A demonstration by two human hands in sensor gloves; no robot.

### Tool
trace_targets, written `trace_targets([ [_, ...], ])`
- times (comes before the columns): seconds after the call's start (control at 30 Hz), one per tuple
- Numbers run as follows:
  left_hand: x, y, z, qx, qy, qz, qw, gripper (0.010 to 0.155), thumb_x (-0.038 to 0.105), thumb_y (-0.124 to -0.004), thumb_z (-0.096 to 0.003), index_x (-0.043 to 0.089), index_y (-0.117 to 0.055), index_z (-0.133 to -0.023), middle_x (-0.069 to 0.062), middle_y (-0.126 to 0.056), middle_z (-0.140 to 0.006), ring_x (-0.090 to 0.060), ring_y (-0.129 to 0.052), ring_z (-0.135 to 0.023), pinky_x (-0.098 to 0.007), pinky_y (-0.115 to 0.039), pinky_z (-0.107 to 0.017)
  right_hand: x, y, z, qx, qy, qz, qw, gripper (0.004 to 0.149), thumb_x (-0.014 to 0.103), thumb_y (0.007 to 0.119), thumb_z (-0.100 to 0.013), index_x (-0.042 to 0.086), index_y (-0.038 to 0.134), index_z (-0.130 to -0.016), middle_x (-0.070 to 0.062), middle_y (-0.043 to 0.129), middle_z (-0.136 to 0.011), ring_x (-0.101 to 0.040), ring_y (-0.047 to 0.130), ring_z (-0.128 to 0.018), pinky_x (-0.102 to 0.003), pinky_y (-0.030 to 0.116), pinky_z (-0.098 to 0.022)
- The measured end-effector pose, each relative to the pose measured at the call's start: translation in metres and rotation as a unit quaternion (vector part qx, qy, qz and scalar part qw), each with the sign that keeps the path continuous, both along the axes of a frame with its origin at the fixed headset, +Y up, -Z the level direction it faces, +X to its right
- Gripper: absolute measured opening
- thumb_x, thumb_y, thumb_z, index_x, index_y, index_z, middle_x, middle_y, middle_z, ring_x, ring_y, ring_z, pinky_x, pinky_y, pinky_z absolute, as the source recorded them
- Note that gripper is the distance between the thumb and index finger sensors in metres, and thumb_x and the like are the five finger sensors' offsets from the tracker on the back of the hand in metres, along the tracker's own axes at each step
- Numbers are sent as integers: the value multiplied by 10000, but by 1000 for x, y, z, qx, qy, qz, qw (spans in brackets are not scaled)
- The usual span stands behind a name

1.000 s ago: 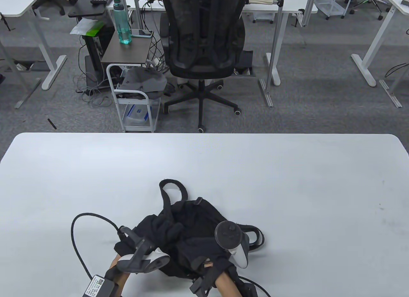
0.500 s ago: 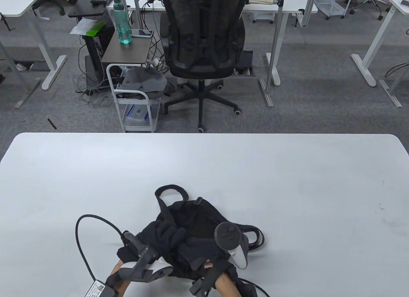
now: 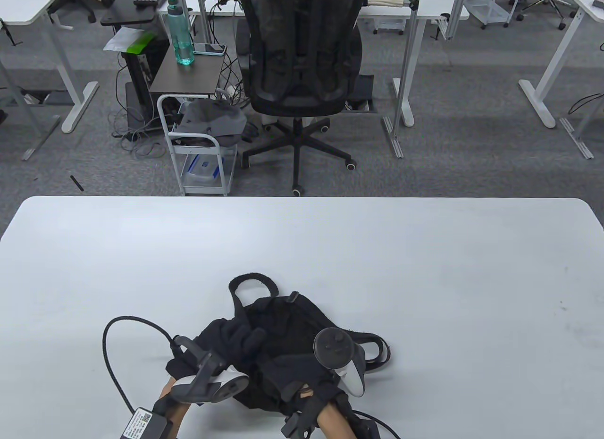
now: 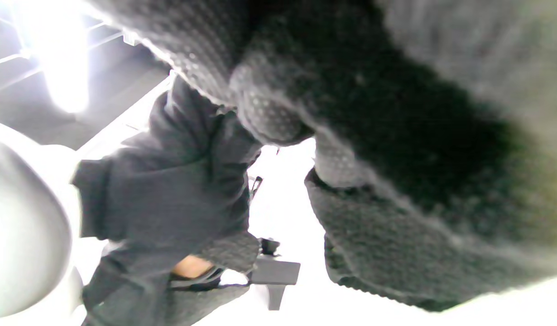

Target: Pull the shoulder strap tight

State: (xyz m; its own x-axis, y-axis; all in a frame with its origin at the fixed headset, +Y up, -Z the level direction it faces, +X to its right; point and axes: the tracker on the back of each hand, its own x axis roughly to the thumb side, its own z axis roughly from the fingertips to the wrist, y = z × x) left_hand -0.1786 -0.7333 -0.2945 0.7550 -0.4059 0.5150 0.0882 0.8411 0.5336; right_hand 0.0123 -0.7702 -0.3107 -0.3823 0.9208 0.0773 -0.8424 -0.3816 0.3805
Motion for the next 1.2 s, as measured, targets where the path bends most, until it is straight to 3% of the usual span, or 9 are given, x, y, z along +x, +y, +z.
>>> trace_targets([
  [0.1,8,5,11,12,-23,3,1000,639,473,-565,-309,368,-623,-937,153,-922,-680,-120,-929,-751,-346,-804,-597,2,-1,0,1,-1,4,1000,520,435,795,-467,-8,922,-708,-260,984,-676,-454,988,-529,-628,712,-500],
  [0.17,18,6,18,11,-50,12,999,638,474,-579,-307,365,-630,-933,141,-925,-679,-130,-926,-752,-352,-798,-599,2,-1,0,5,-8,-9,1000,499,437,785,-469,11,940,-680,-241,1005,-647,-437,1004,-503,-616,728,-492],
  [0.23,22,4,21,27,-48,-6,998,641,475,-570,-302,360,-634,-929,145,-928,-674,-127,-931,-747,-349,-804,-596,3,1,0,5,-6,-25,1000,423,367,793,-462,17,968,-620,-220,1040,-578,-411,1032,-441,-597,761,-468],
  [0.43,13,-3,10,-3,-58,14,998,649,468,-528,-293,400,-615,-933,150,-921,-677,-126,-923,-754,-354,-797,-597,0,3,0,12,-1,-5,1000,386,327,797,-460,15,997,-567,-187,1071,-495,-372,1056,-362,-567,799,-438],
  [0.7,-8,-3,-9,-24,2,21,999,649,478,-525,-290,435,-594,-934,151,-913,-686,-124,-909,-768,-352,-790,-603,-2,2,0,-2,15,-7,1000,378,327,798,-462,24,1007,-550,-181,1078,-475,-365,1060,-345,-562,804,-430],
  [0.8,-4,1,-3,10,-3,12,1000,644,464,-550,-302,382,-616,-937,154,-913,-682,-121,-914,-762,-343,-797,-598,0,1,0,2,6,-8,1000,376,337,812,-458,41,1000,-593,-192,1068,-545,-393,1049,-418,-579,779,-460],
  [0.9,3,3,6,11,-22,8,1000,639,466,-554,-310,367,-617,-938,154,-914,-684,-120,-918,-760,-341,-802,-597,3,1,0,8,-6,-16,1000,474,396,822,-454,10,944,-702,-237,1006,-666,-441,1004,-525,-613,734,-494],
  [1.03,19,5,19,7,-60,31,998,642,465,-554,-306,359,-629,-935,144,-924,-677,-130,-924,-754,-347,-803,-593,3,4,0,27,-11,-23,999,396,363,818,-456,37,983,-607,-196,1059,-559,-395,1046,-432,-582,777,-463],
  [1.2,15,-1,12,-6,-55,27,998,647,465,-534,-296,384,-625,-932,152,-921,-686,-123,-921,-762,-346,-800,-597,1,8,0,52,-10,6,999,381,326,820,-452,13,1007,-562,-183,1083,-482,-370,1065,-358,-564,806,-432],
])
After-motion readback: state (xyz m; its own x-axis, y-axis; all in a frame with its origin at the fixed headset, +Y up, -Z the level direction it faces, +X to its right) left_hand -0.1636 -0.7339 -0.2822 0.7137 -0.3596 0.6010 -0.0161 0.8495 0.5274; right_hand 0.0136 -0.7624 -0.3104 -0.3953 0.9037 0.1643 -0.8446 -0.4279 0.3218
